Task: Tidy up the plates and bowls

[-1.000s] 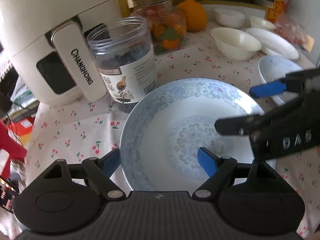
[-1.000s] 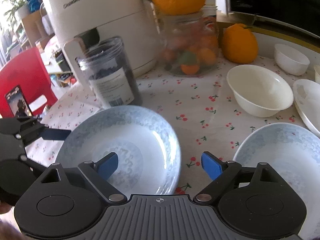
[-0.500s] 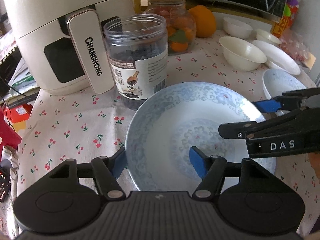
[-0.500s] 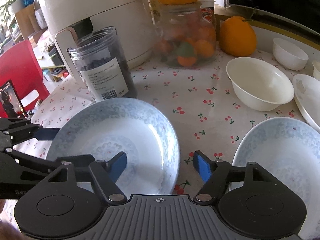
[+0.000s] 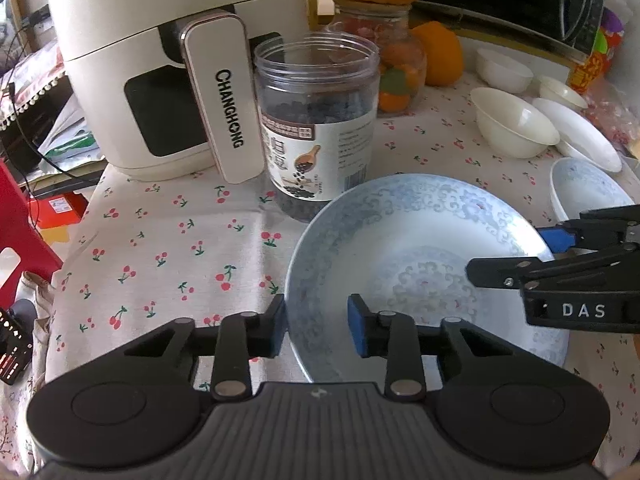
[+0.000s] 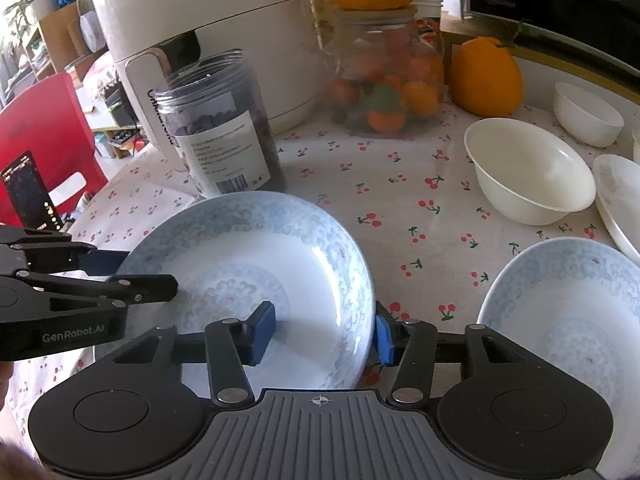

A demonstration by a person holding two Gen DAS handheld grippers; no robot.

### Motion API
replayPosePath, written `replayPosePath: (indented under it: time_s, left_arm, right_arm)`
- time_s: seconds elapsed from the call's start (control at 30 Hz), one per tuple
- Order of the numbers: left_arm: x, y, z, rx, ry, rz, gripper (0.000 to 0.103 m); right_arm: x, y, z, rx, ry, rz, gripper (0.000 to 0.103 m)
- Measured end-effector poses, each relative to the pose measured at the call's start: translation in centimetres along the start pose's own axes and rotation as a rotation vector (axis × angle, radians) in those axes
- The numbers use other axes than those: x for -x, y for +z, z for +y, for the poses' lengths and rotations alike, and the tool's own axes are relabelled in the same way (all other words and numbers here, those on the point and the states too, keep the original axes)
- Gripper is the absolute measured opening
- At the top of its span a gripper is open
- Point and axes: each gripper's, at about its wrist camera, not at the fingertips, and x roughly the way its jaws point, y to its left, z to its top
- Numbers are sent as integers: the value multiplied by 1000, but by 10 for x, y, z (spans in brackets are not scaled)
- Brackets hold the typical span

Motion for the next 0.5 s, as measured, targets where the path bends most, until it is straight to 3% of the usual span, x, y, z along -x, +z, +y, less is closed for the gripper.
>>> replayPosePath:
  time_s: [0.13, 0.5]
  left_arm:
    - [1, -1, 3, 27, 0, -8, 22]
    - [10, 4, 2, 72, 10, -39, 20]
  right_arm:
    - [3, 1, -4, -27, -15, -1, 34]
    - [18, 6, -3, -17, -34, -34, 29]
